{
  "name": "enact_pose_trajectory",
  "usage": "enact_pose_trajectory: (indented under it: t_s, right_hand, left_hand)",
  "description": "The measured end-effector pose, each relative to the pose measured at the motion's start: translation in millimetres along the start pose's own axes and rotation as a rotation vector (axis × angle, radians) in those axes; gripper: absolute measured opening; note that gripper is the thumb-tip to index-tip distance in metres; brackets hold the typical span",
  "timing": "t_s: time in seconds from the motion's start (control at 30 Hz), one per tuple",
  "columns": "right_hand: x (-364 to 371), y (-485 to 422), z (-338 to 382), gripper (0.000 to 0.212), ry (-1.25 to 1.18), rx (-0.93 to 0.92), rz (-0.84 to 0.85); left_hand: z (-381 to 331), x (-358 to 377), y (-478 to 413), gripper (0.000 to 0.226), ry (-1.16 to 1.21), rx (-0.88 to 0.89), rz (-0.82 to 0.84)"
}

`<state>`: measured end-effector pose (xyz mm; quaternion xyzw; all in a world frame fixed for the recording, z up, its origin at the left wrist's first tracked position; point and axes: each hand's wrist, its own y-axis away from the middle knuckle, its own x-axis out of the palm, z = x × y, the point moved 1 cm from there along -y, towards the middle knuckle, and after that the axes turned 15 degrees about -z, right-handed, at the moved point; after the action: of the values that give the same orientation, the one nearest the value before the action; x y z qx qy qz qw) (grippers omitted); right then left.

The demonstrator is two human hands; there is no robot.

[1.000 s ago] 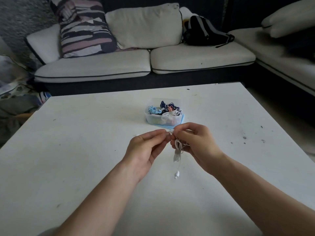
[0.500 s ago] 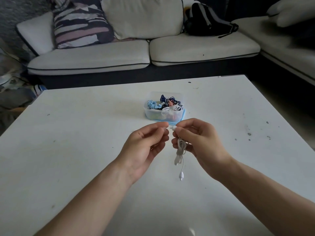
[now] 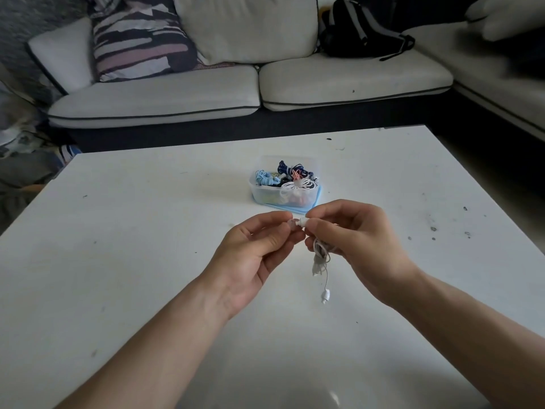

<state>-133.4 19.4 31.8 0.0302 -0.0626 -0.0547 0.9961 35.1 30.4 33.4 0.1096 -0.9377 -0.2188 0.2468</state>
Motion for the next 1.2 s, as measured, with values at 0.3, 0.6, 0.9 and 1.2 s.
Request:
enact_pose_trajectory:
  t_s: [0.3,0.6,0.9,1.2]
  right_hand:
    - [-0.1,-0.6,-1.5,0.004,0.061,-0.018,0.008]
    - [-2.6,-2.9,-2.2,0.001,0.110,-0.034,-0.002]
    - [-5.4,-5.6,-4.7,0.004,0.138,0.008,0.039]
    - [-8.0,-8.3,-5.8,0.004,0.136,0.090,0.088]
  left_hand:
    - [0.7,-0.6,1.5,0.022,-0.066,0.055,-0.025]
    - [0.2,-2.5,1.7,0.017,-0.251,0.161,-0.046]
    - [-1.3,-4.6,-0.9,0.015,-0.337,0.231,-0.020]
    - [-0.1,-7.4,-4.9,0.024,-0.405,0.240,0.017]
